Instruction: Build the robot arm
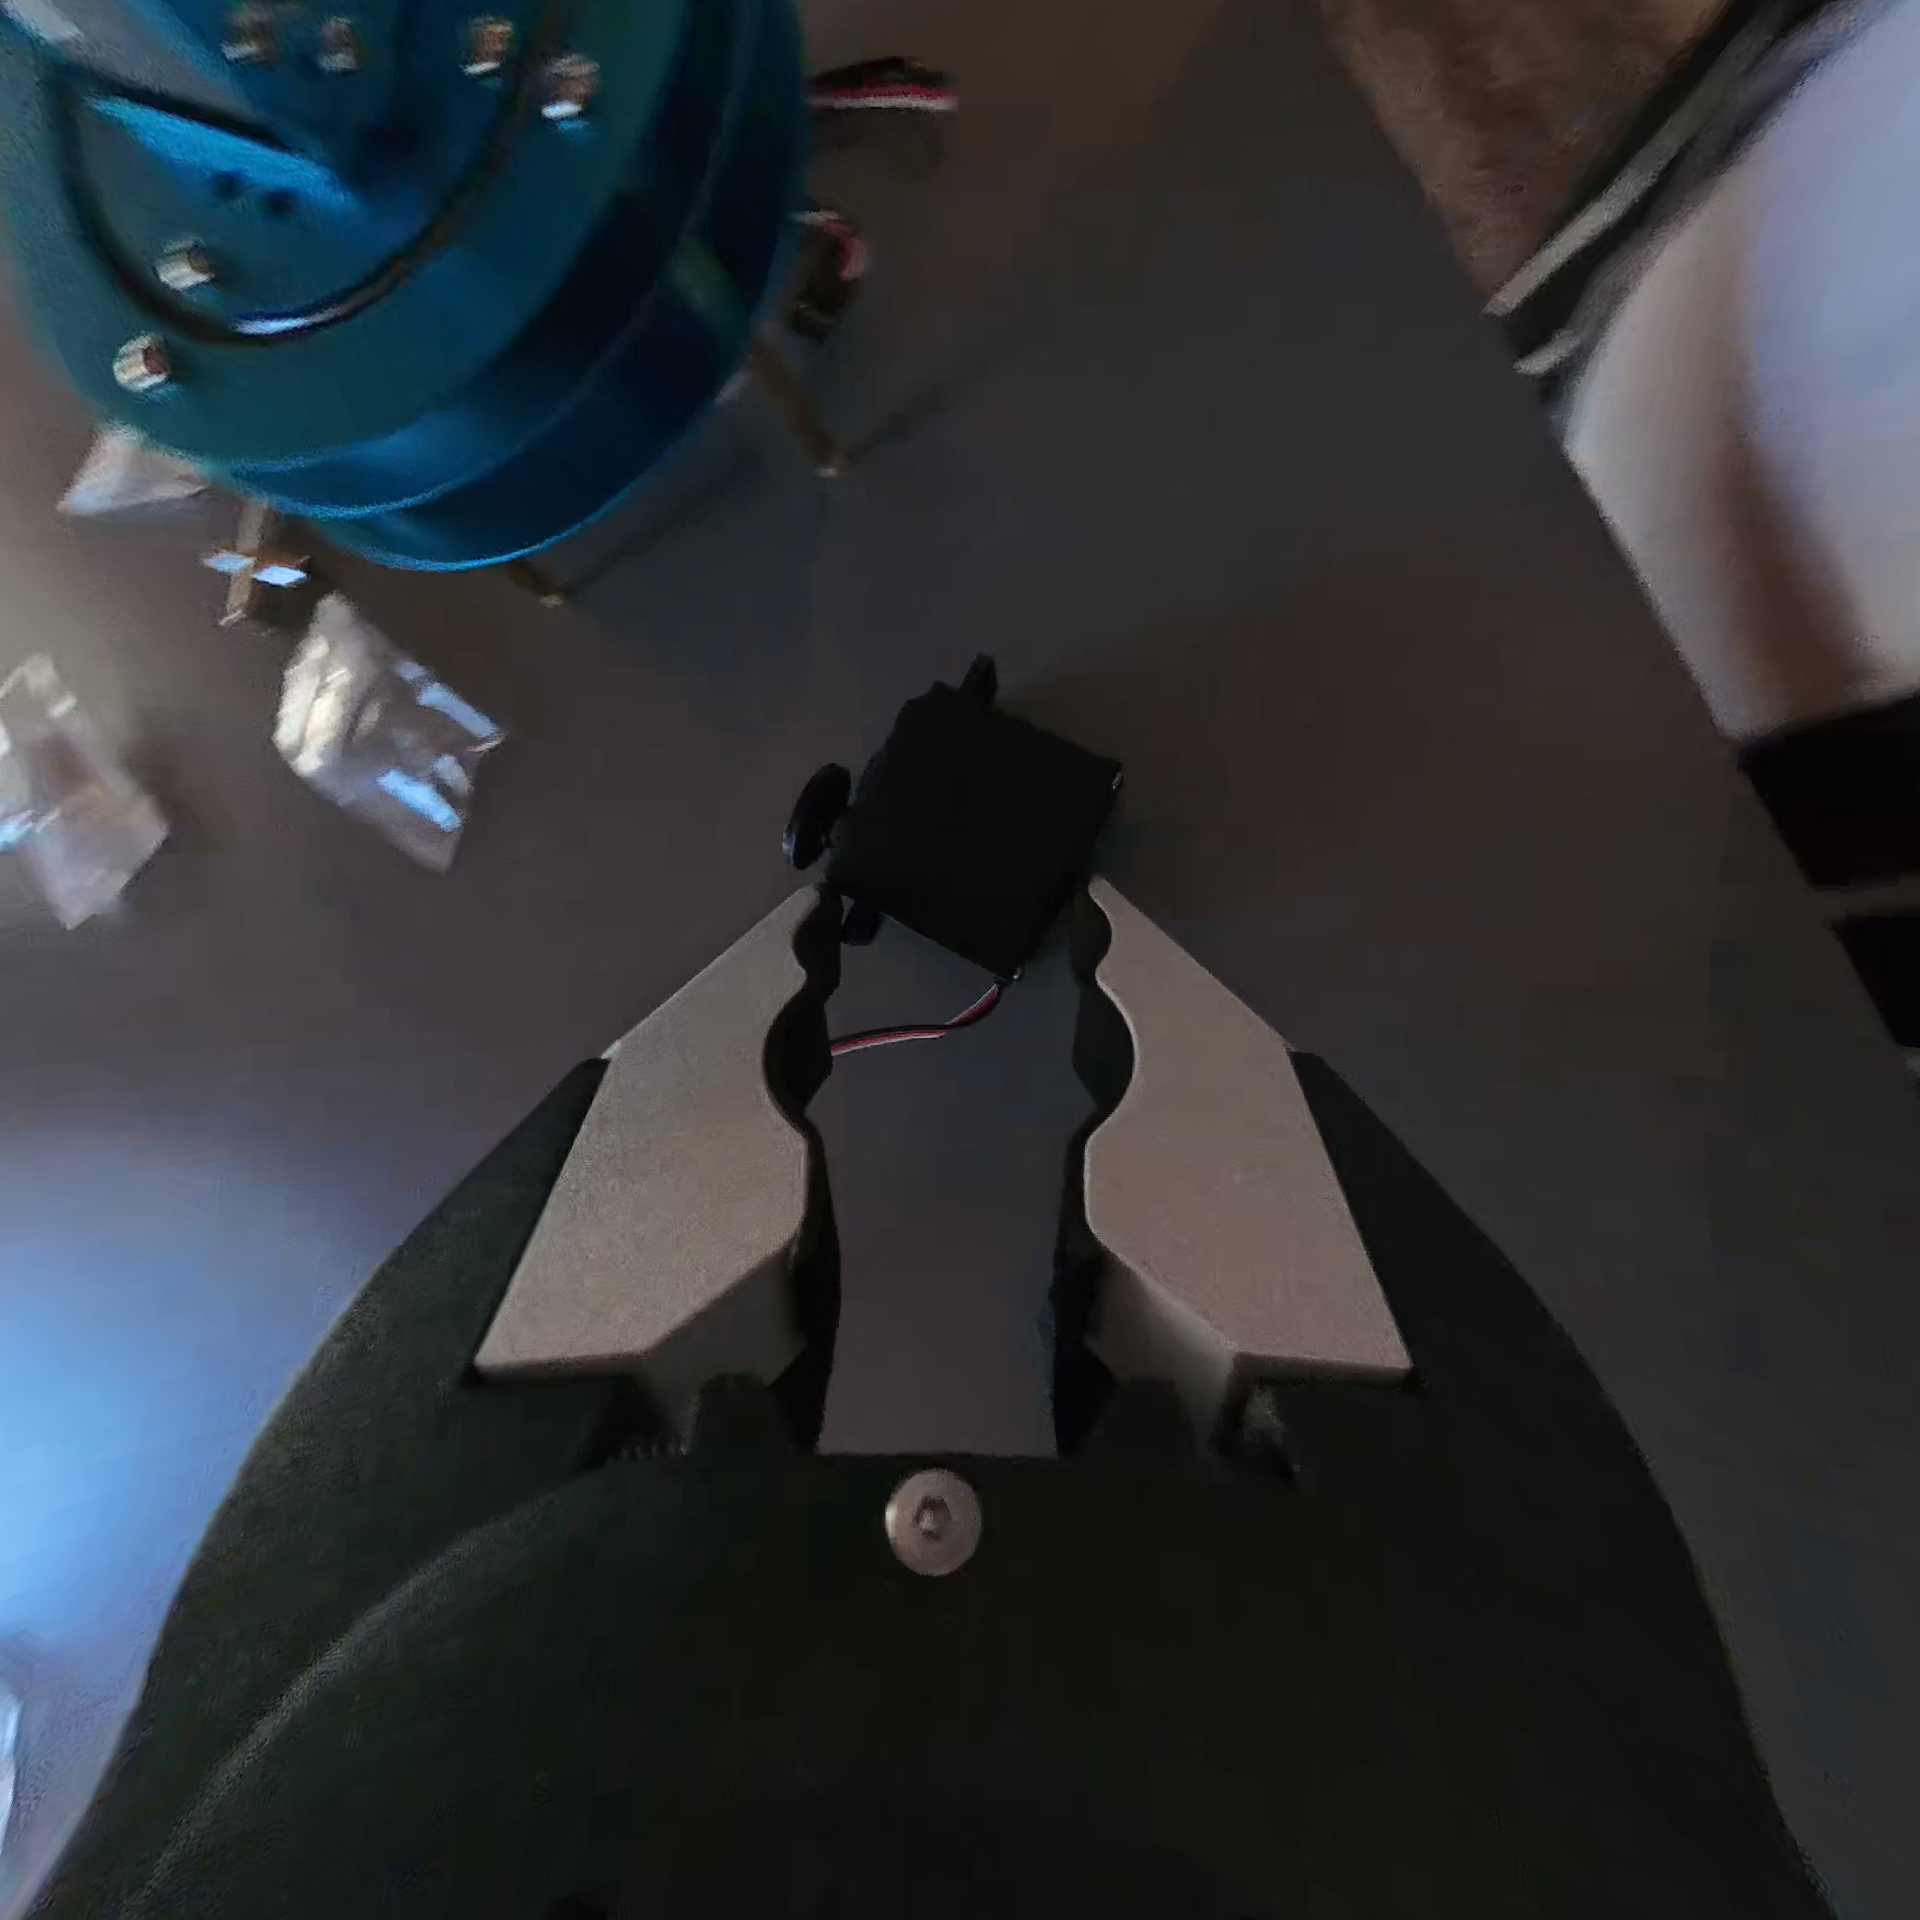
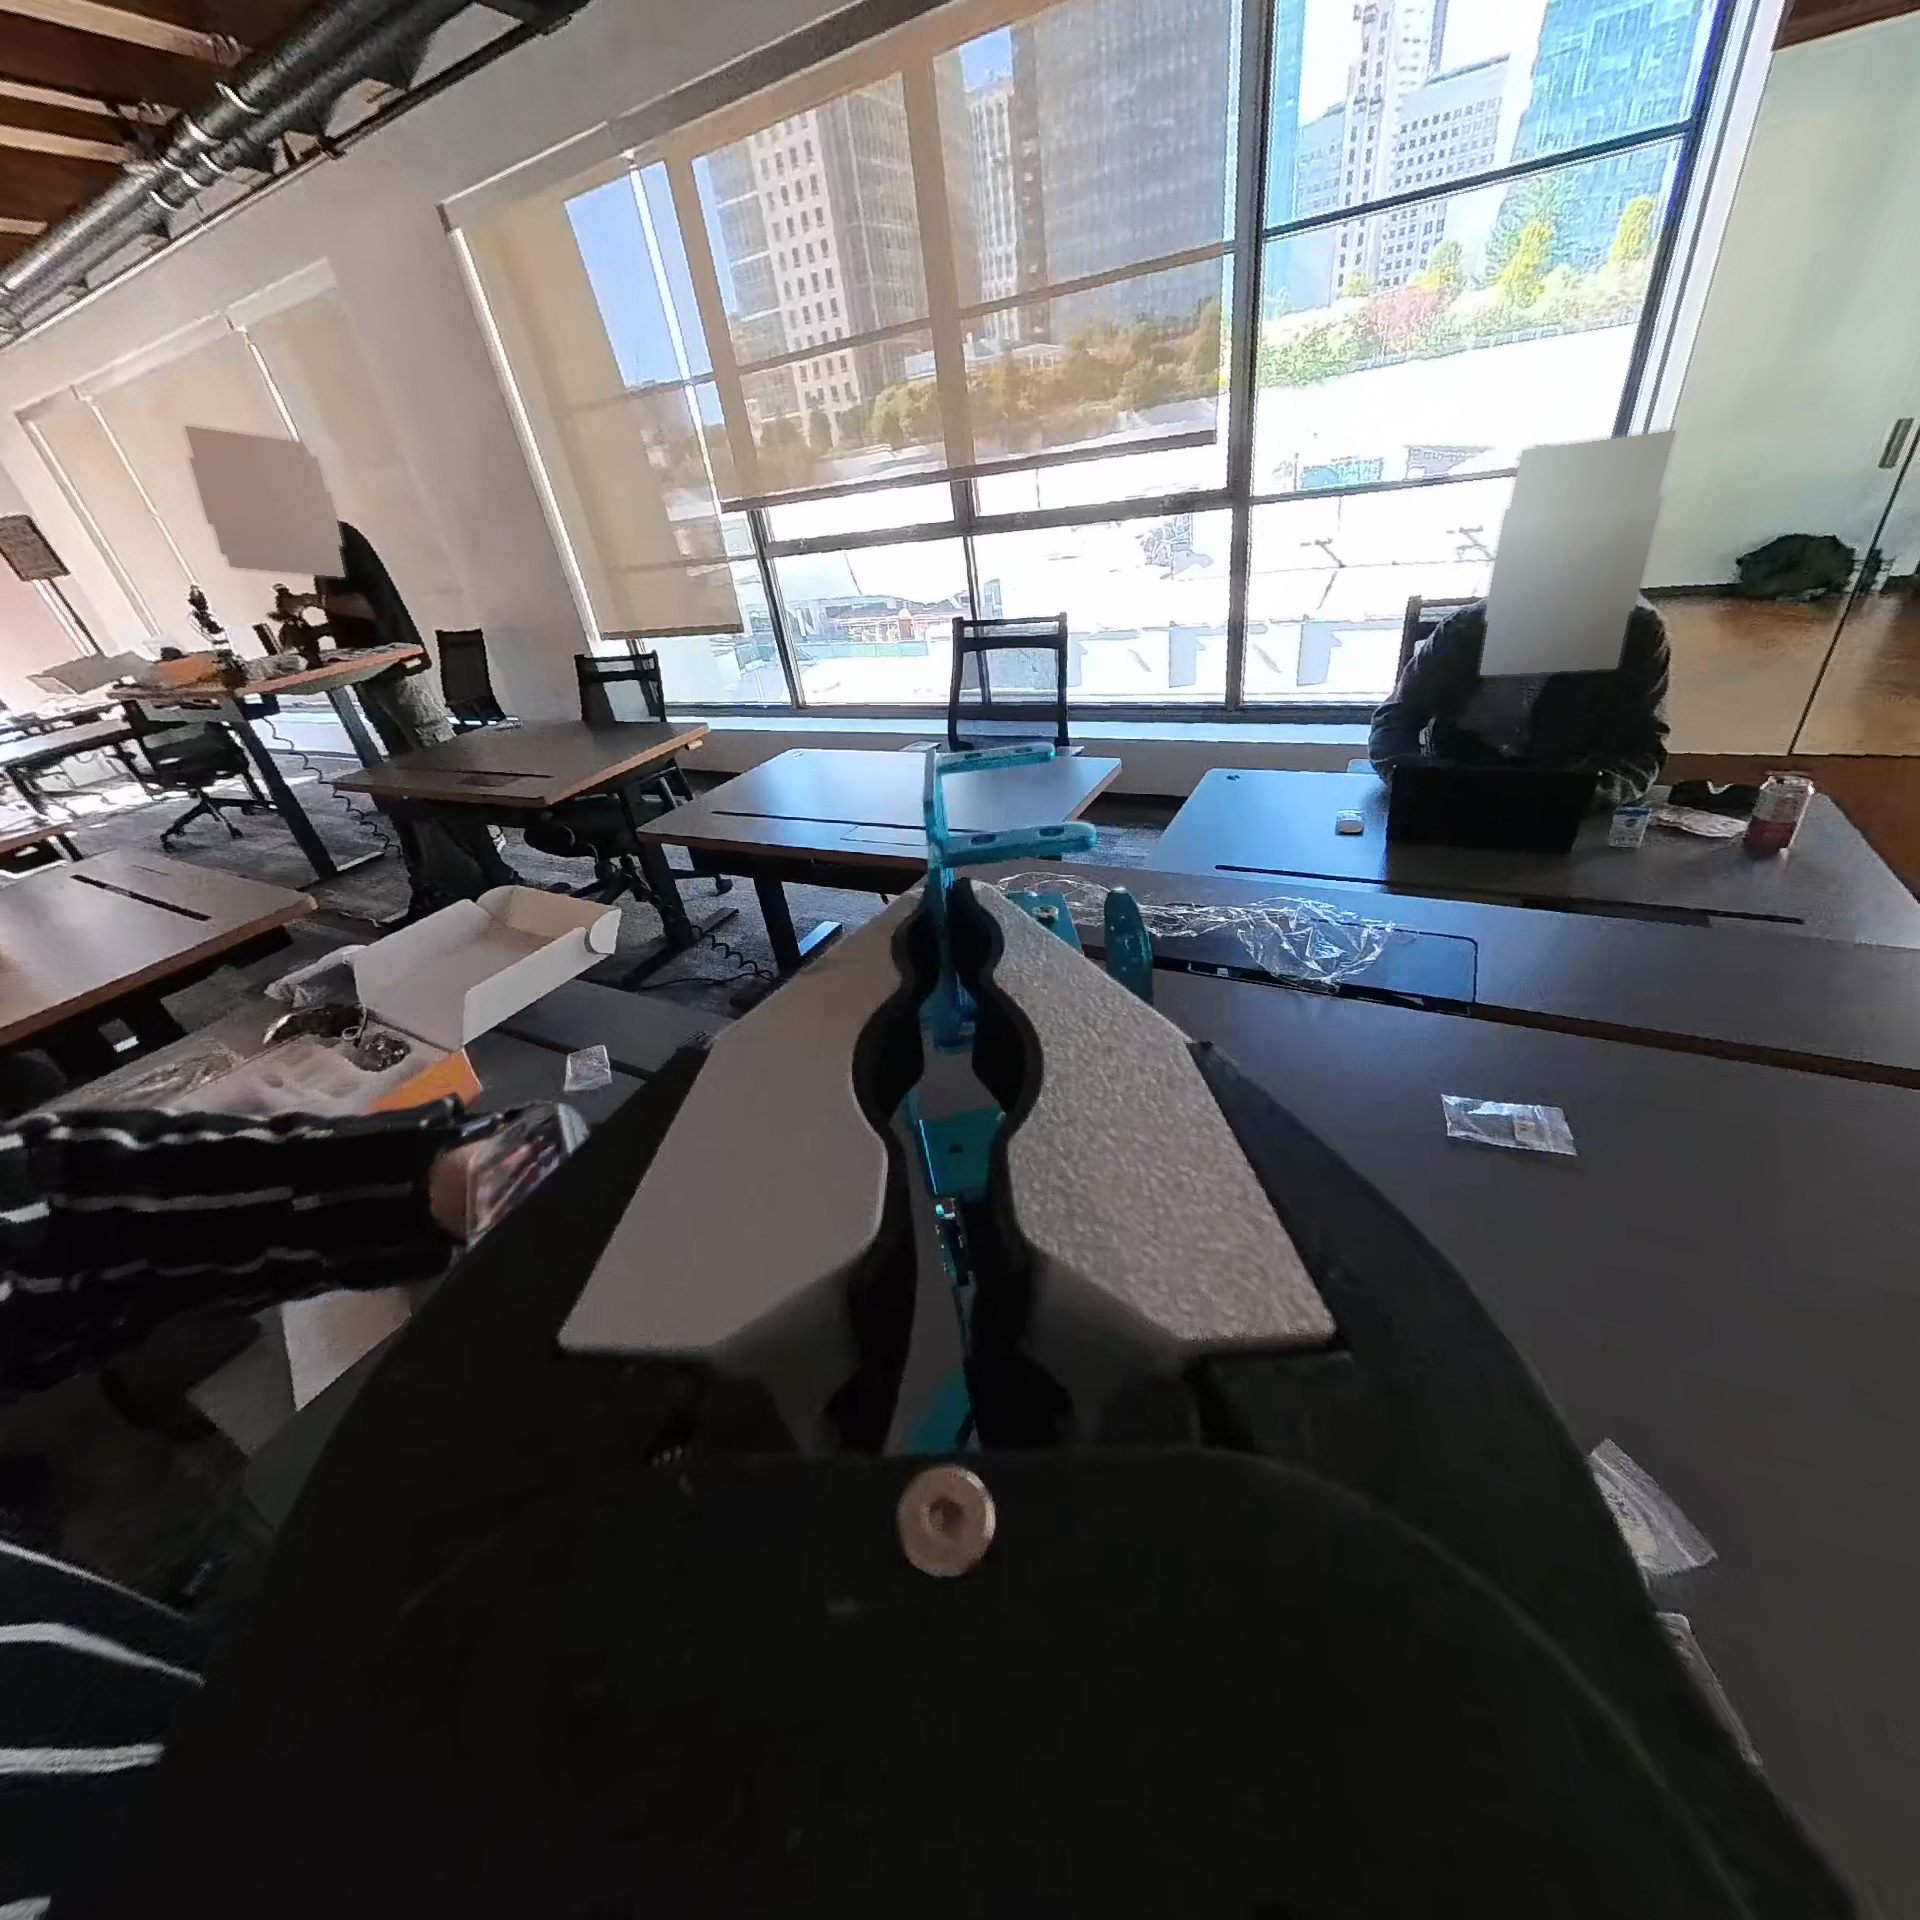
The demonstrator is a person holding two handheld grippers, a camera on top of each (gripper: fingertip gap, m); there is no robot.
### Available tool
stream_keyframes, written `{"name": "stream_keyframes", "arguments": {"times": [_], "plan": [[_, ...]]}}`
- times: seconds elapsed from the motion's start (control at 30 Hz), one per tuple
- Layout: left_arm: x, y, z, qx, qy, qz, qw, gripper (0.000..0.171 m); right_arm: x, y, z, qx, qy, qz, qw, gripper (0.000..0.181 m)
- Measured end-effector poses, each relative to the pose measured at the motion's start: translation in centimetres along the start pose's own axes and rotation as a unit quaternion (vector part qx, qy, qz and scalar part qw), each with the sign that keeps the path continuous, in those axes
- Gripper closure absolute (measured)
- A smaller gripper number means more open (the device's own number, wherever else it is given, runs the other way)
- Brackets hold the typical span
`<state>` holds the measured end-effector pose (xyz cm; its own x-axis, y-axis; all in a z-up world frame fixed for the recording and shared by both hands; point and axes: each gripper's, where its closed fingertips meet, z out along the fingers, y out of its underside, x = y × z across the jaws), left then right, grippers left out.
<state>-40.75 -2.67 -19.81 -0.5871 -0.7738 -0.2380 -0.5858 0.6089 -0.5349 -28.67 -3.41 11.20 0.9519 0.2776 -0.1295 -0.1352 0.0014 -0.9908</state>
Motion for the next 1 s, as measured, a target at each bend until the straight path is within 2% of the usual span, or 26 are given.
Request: {"name": "stream_keyframes", "arguments": {"times": [0.07, 0.1, 0.17, 0.23, 0.3, 0.33, 0.4, 0.43, 0.47, 0.53, 0.67, 0.8, 1.0], "plan": [[-0.8, 0.0, 0.0, -0.001, -0.057, -0.028, 0.998, 0.128, 0.0, 0.0, 0.0, -0.002, 0.001, -0.001, 1.000, 0.181], [-0.5, 0.0, -0.1, 0.002, -0.059, -0.034, 0.998, 0.127, 0.1, 0.0, 0.0, -0.002, 0.001, -0.001, 1.000, 0.181], [0.3, -0.2, -0.3, 0.014, -0.015, -0.079, 0.997, 0.104, 0.1, 0.0, 0.0, -0.003, 0.002, -0.003, 1.000, 0.181], [0.3, -0.9, -0.7, 0.049, 0.040, -0.137, 0.989, 0.095, 0.1, 0.0, 0.1, -0.002, 0.000, -0.002, 1.000, 0.181], [-0.1, -1.4, -1.1, 0.079, 0.062, -0.137, 0.985, 0.086, 0.0, -0.1, 0.2, -0.002, -0.002, -0.003, 1.000, 0.181], [-0.1, -1.2, -1.0, 0.073, 0.068, -0.120, 0.988, 0.085, 0.0, -0.1, 0.2, -0.002, -0.002, -0.004, 1.000, 0.181], [0.1, 0.0, -0.2, 0.033, 0.066, -0.080, 0.994, 0.085, 0.0, -0.1, 0.3, -0.002, -0.003, -0.005, 1.000, 0.181], [0.0, 0.3, 0.2, 0.016, 0.058, -0.067, 0.996, 0.092, 0.0, -0.1, 0.3, -0.003, -0.003, -0.006, 1.000, 0.181], [0.0, 0.1, 0.3, 0.019, 0.057, -0.067, 0.996, 0.110, 0.0, -0.1, 0.3, -0.002, -0.003, -0.006, 1.000, 0.181], [-0.1, -0.5, 0.5, 0.033, 0.058, -0.072, 0.995, 0.119, 0.0, -0.1, 0.3, -0.001, -0.003, -0.006, 1.000, 0.181], [-0.4, -0.4, 0.4, 0.030, 0.039, -0.043, 0.998, 0.119, 0.1, -0.1, 0.3, 0.002, -0.005, 0.001, 1.000, 0.181], [-2.1, -0.7, -0.5, 0.021, -0.043, 0.010, 0.999, 0.120, 0.2, -0.1, 0.4, 0.001, -0.005, 0.002, 1.000, 0.181], [-5.1, -1.8, -2.8, 0.032, -0.167, 0.082, 0.982, 0.120, 0.2, -0.1, 0.5, 0.000, -0.001, -0.004, 1.000, 0.181]]}}
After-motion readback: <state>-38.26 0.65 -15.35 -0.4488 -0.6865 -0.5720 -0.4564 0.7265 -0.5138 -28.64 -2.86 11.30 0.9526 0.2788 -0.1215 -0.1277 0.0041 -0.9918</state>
